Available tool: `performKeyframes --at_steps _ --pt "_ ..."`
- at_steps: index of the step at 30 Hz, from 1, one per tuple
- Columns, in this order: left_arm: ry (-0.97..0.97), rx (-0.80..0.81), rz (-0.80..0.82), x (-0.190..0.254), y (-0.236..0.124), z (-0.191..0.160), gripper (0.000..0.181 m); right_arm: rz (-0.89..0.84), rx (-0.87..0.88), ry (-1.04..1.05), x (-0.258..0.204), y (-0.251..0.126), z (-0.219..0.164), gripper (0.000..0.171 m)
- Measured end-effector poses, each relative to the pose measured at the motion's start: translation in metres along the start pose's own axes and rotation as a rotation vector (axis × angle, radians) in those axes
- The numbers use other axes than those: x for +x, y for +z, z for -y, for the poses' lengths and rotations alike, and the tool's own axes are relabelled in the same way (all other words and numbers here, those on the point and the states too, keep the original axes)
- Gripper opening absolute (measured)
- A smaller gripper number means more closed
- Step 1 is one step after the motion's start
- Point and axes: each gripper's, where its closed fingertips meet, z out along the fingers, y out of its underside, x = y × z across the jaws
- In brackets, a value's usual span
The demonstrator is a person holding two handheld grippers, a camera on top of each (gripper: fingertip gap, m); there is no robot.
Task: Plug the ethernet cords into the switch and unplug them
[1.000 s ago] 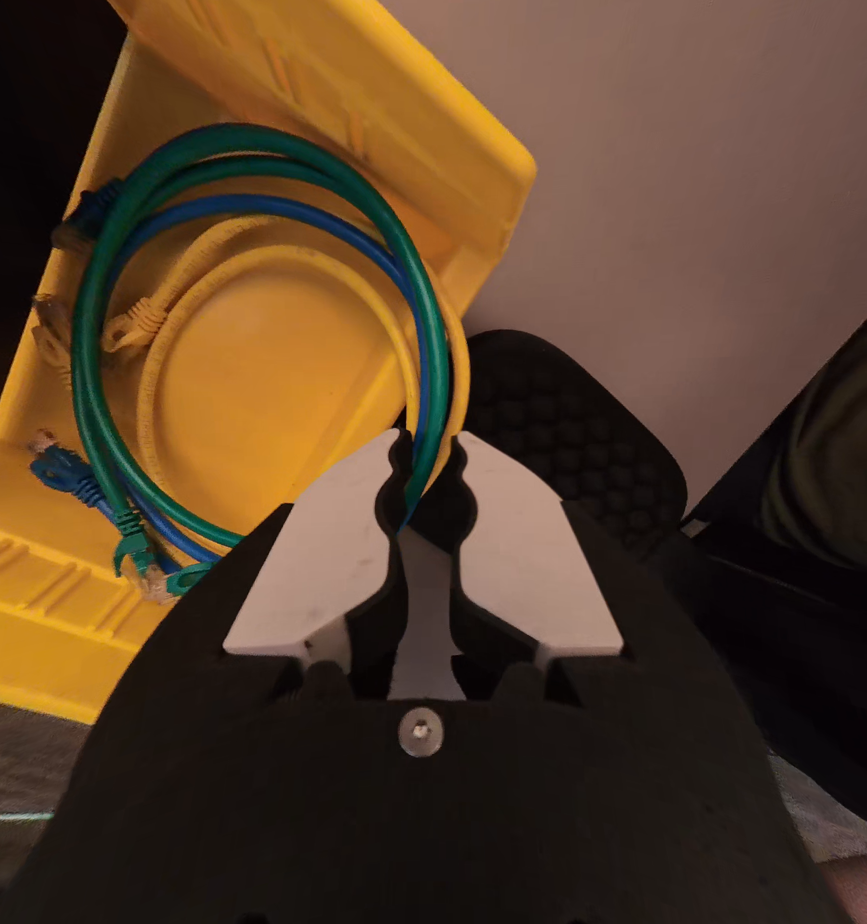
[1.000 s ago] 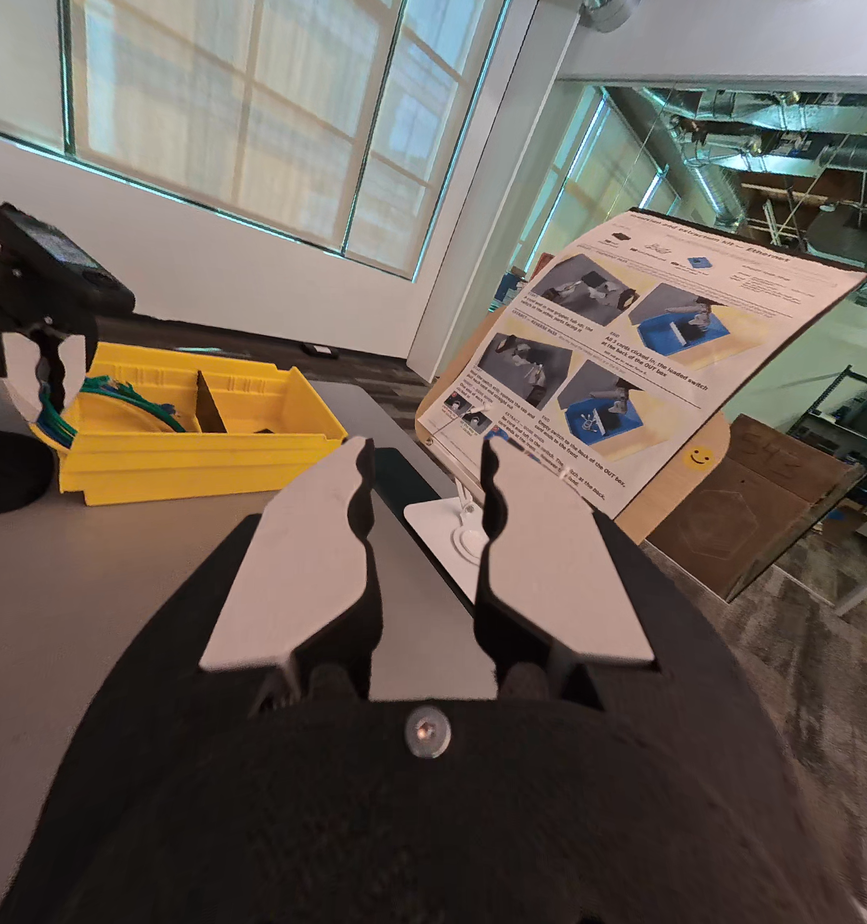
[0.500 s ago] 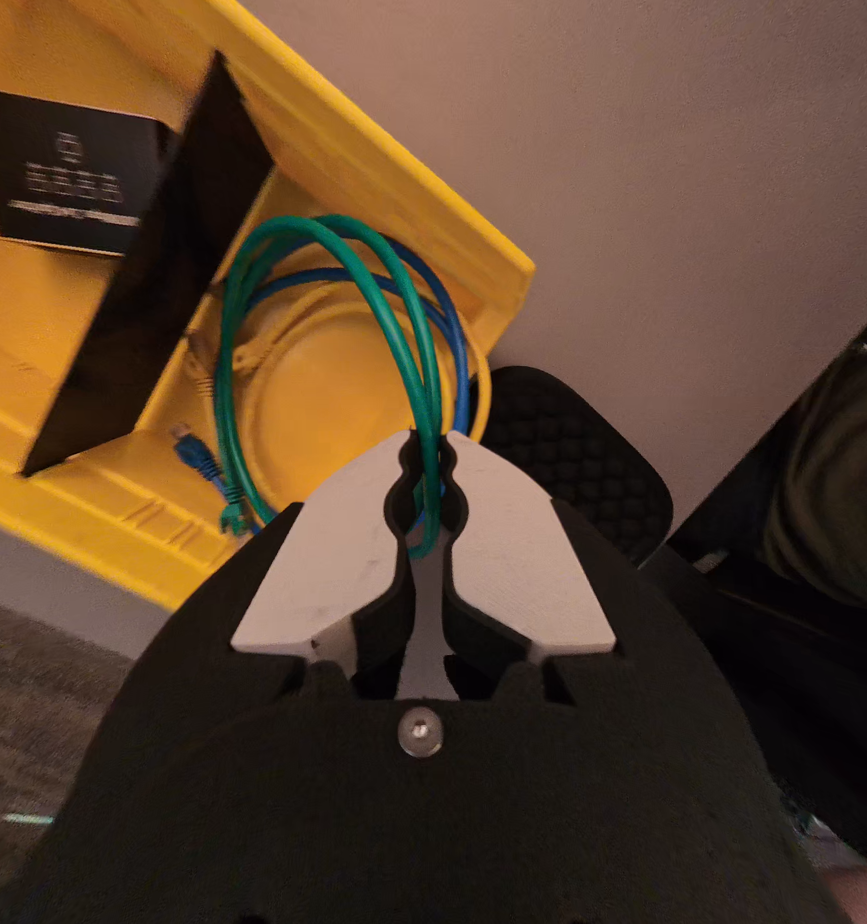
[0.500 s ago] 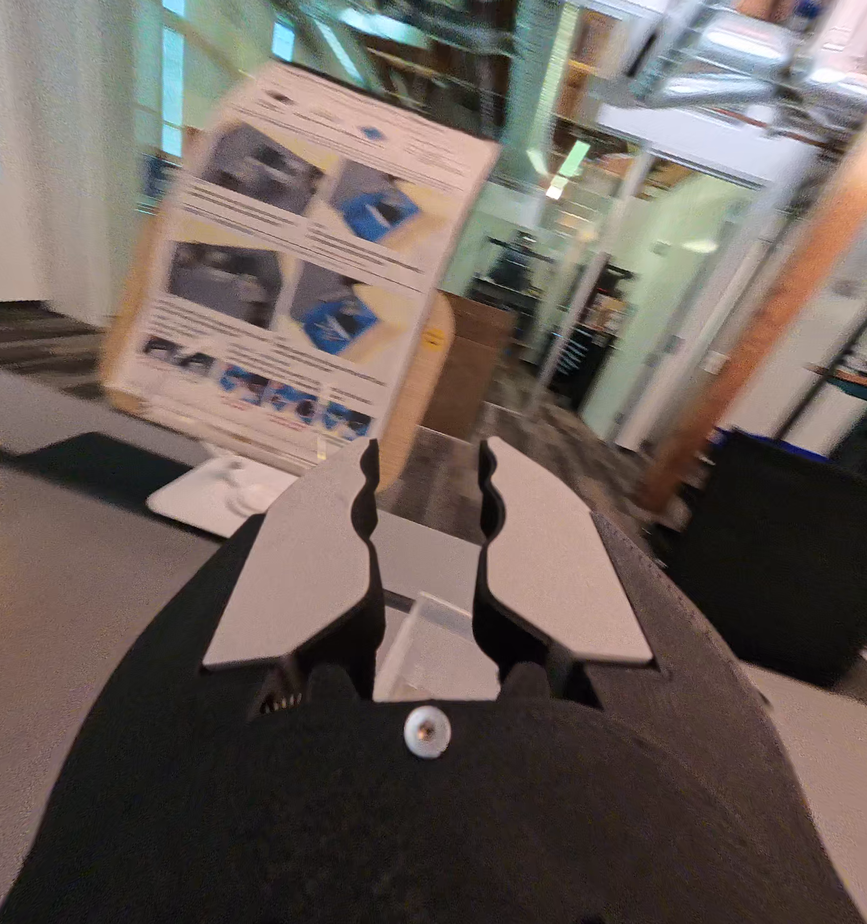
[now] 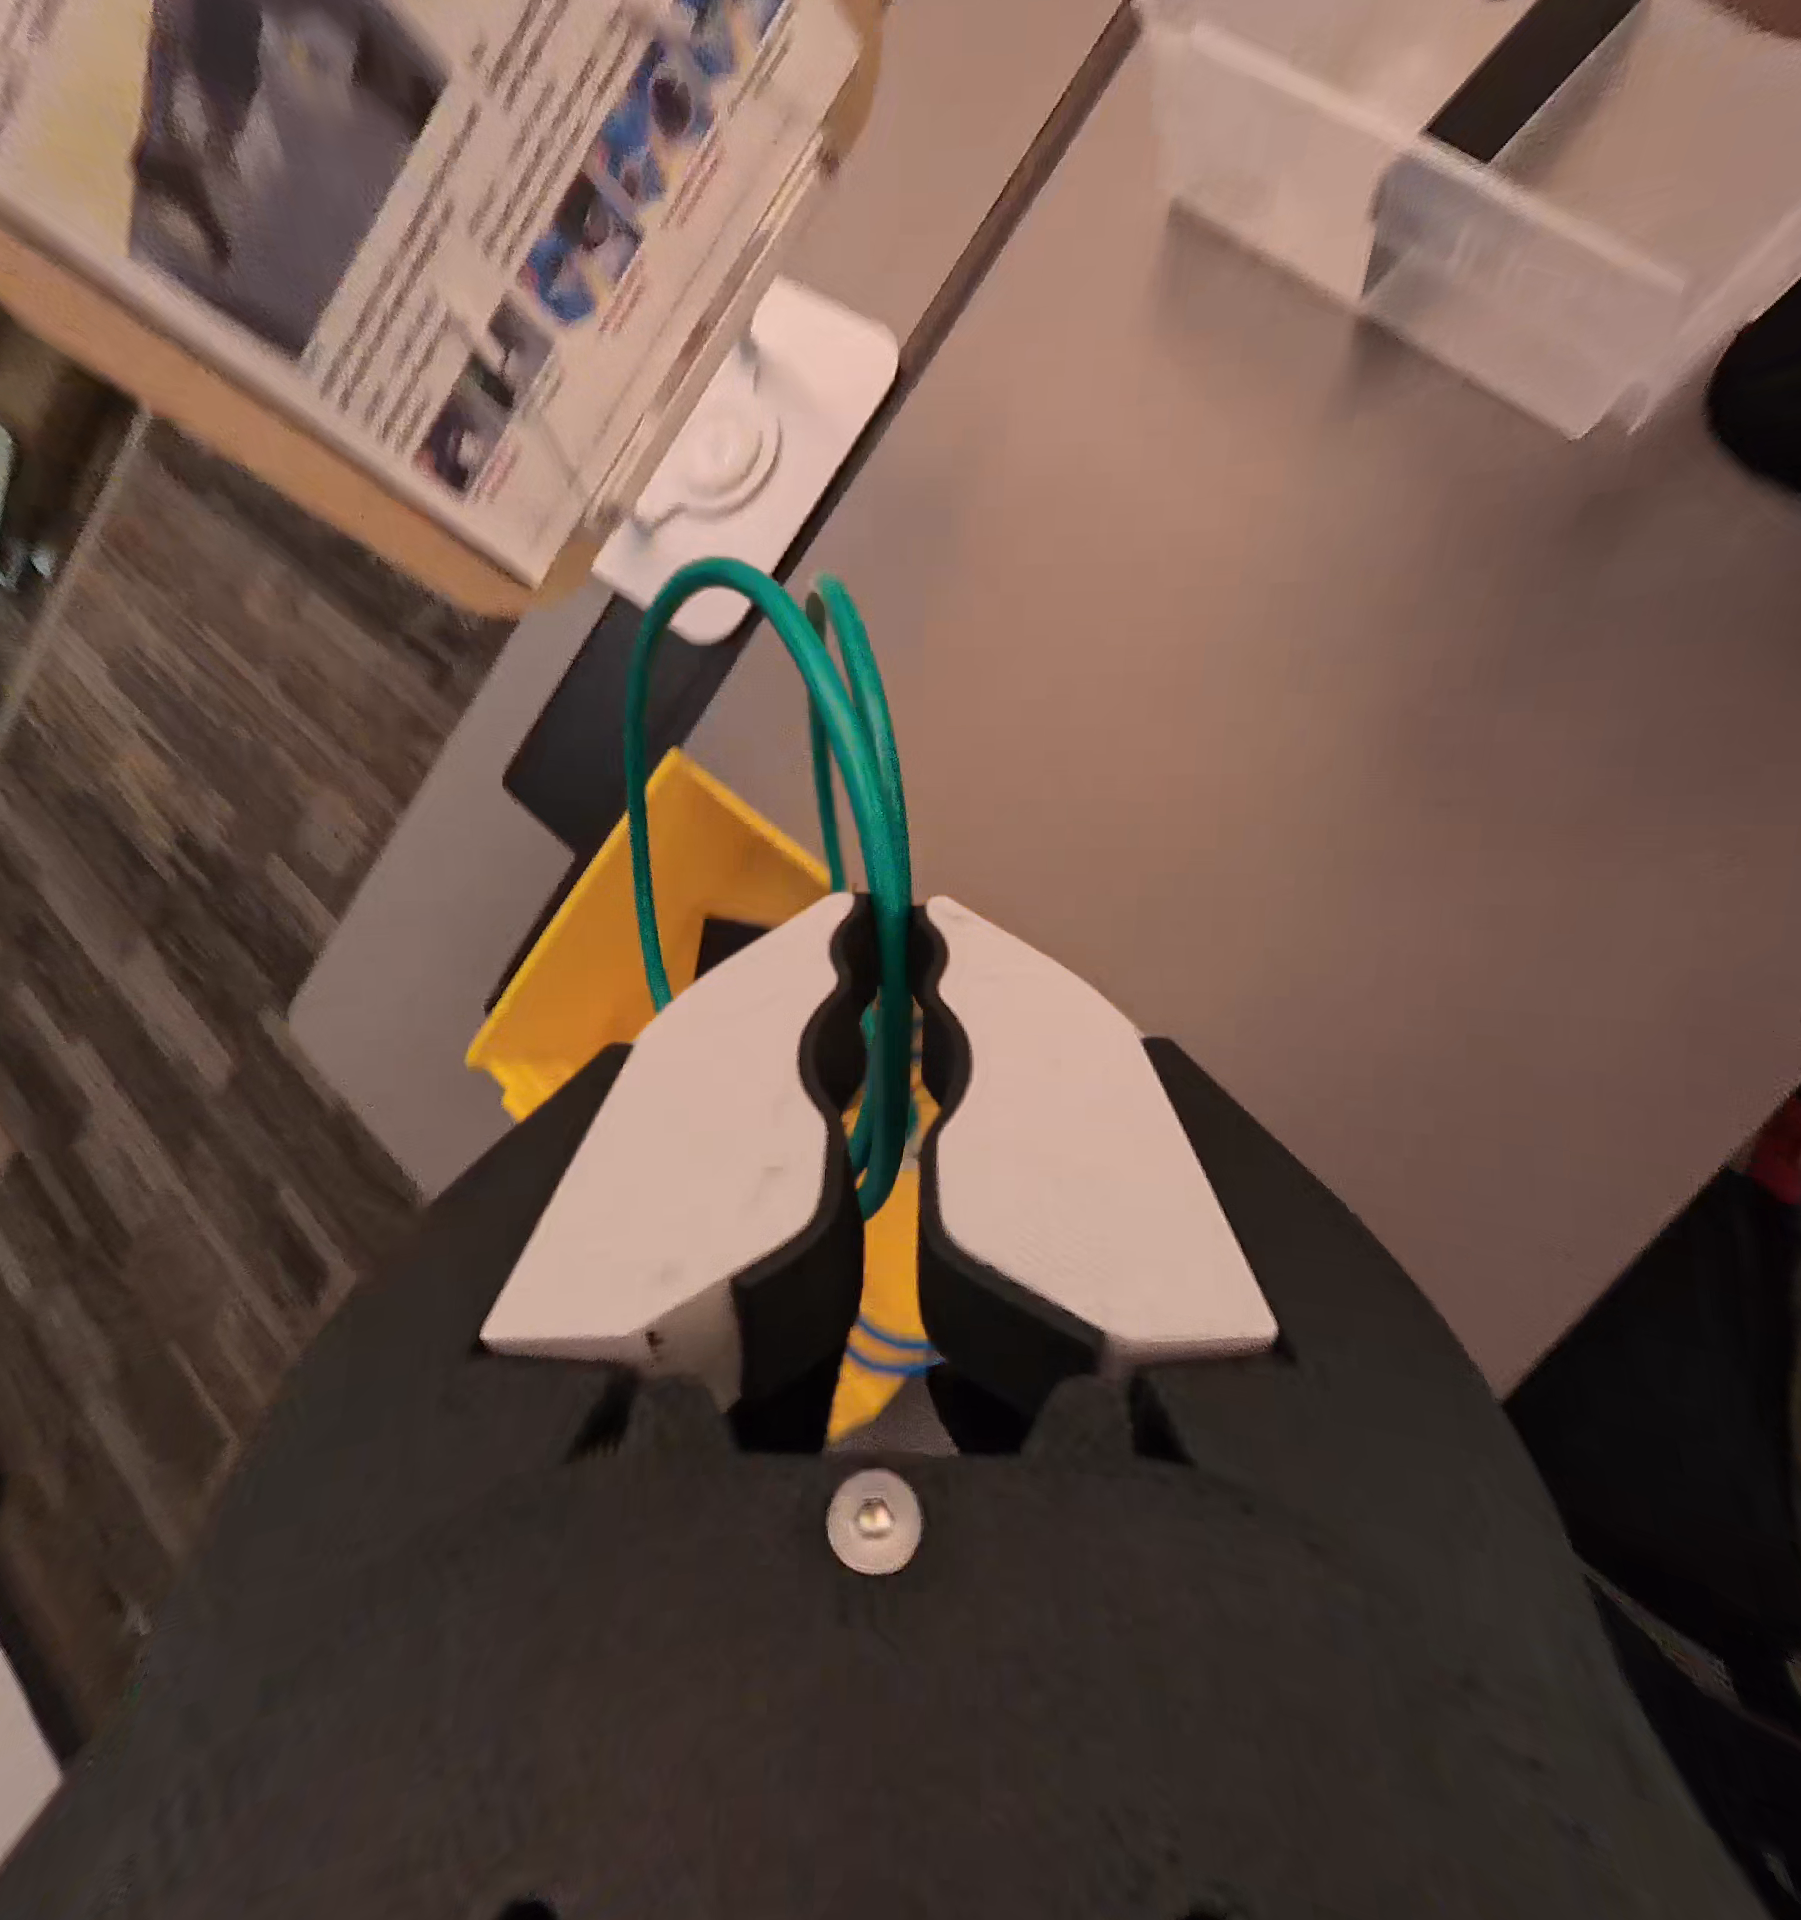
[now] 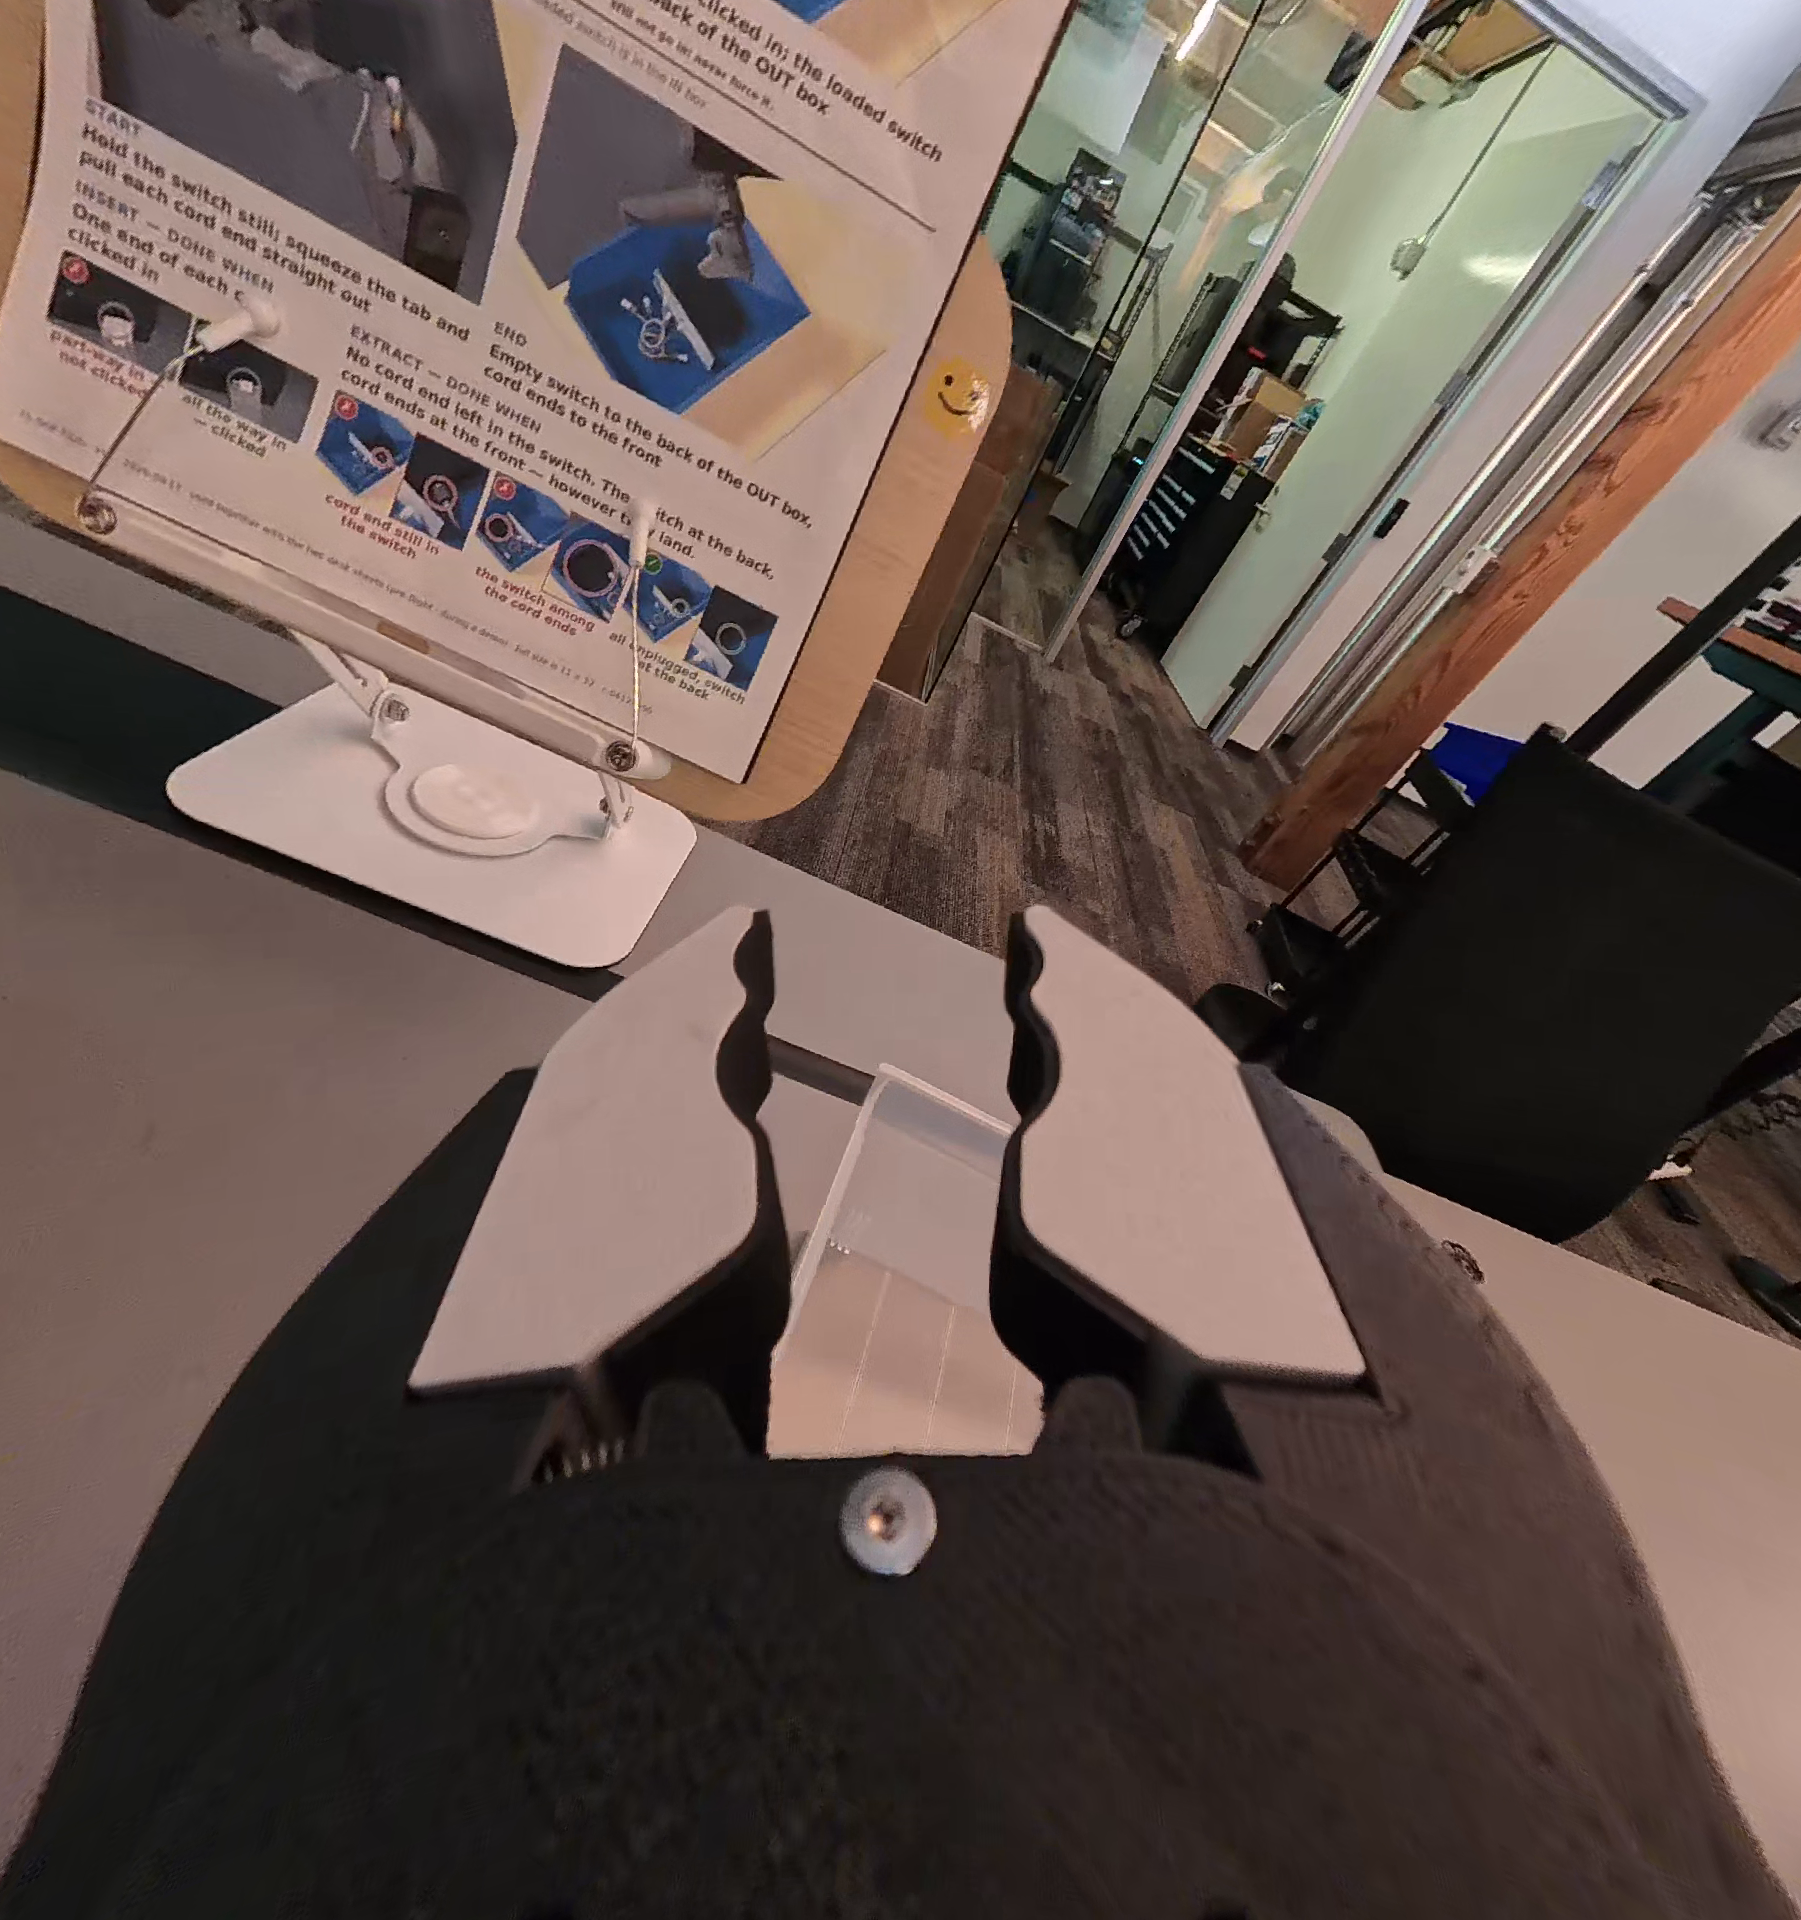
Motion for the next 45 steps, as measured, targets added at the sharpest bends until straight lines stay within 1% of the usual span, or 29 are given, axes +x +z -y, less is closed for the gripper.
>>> performKeyframes --at_steps 2,5,8,10,13,16,17,18,19,20,21,22,24,26,27,28,30,32,35,37,40,43,45 --pt "0.057 0.026 0.006 0.031 0.025 0.014 0.005 0.017 -0.008 -0.008 -0.003 0.001 -0.002 0.044" --pt "0.144 0.046 0.003 0.086 0.089 0.013 0.005 0.039 -0.021 -0.017 -0.006 0.002 -0.005 0.045" --pt "0.205 0.047 -0.073 0.147 0.155 0.0 0.005 0.062 -0.025 -0.017 -0.009 0.002 -0.006 0.046" --pt "0.172 0.064 -0.184 0.185 0.184 -0.005 0.005 0.074 -0.026 -0.018 -0.01 0.002 -0.006 0.046" --pt "0.064 0.09 -0.349 0.228 0.209 -0.008 0.005 0.096 -0.02 -0.012 -0.011 0.001 -0.005 0.048" --pt "0.019 0.161 -0.472 0.255 0.217 -0.007 0.005 0.115 -0.021 -0.007 -0.011 0.001 -0.005 0.049" --pt "0.004 0.178 -0.513 0.261 0.217 -0.007 0.014 0.122 -0.025 -0.006 -0.011 0.002 -0.006 0.05" --pt "-0.019 0.186 -0.54 0.264 0.215 -0.009 0.04 0.13 -0.028 -0.005 -0.012 0.002 -0.007 0.05" --pt "-0.036 0.189 -0.549 0.264 0.212 -0.011 0.063 0.139 -0.029 -0.004 -0.012 0.002 -0.008 0.051" --pt "-0.039 0.195 -0.534 0.261 0.206 -0.015 0.074 0.146 -0.026 0.0 -0.012 0.001 -0.007 0.051" --pt "-0.028 0.213 -0.494 0.254 0.198 -0.02 0.076 0.151 -0.021 0.005 -0.011 0.001 -0.006 0.052" --pt "-0.014 0.235 -0.432 0.242 0.187 -0.026 0.075 0.156 -0.014 0.008 -0.01 -0.001 -0.005 0.052" --pt "0.014 0.248 -0.278 0.204 0.16 -0.047 0.07 0.16 0.0 0.018 -0.006 -0.002 -0.002 0.052" --pt "0.021 0.216 -0.141 0.156 0.129 -0.079 0.053 0.167 0.007 0.031 -0.004 -0.003 0.0 0.053" --pt "0.014 0.203 -0.118 0.136 0.114 -0.096 0.04 0.173 0.009 0.037 -0.004 -0.004 0.0 0.053" --pt "0.006 0.187 -0.114 0.119 0.102 -0.113 0.033 0.18 0.011 0.042 -0.005 -0.004 0.001 0.053" --pt "-0.006 0.113 -0.091 0.085 0.091 -0.149 0.033 0.192 0.009 0.047 -0.007 -0.003 0.0 0.053" --pt "-0.037 0.005 -0.126 0.068 0.094 -0.183 0.032 0.196 0.001 0.039 -0.01 -0.002 -0.001 0.054" --pt "-0.11 -0.113 -0.257 0.064 0.106 -0.217 0.03 0.2 -0.011 0.011 -0.015 -0.001 -0.005 0.054" --pt "-0.162 -0.185 -0.338 0.065 0.113 -0.234 0.02 0.209 -0.014 -0.014 -0.018 0.0 -0.006 0.055" --pt "-0.21 -0.292 -0.422 0.068 0.119 -0.252 0.023 0.222 -0.02 -0.048 -0.023 0.002 -0.009 0.056" --pt "-0.248 -0.377 -0.498 0.072 0.12 -0.258 0.025 0.225 -0.038 -0.071 -0.025 0.005 -0.015 0.056" --pt "-0.253 -0.413 -0.542 0.076 0.118 -0.257 0.016 0.227 -0.046 -0.087 -0.026 0.007 -0.017 0.056"
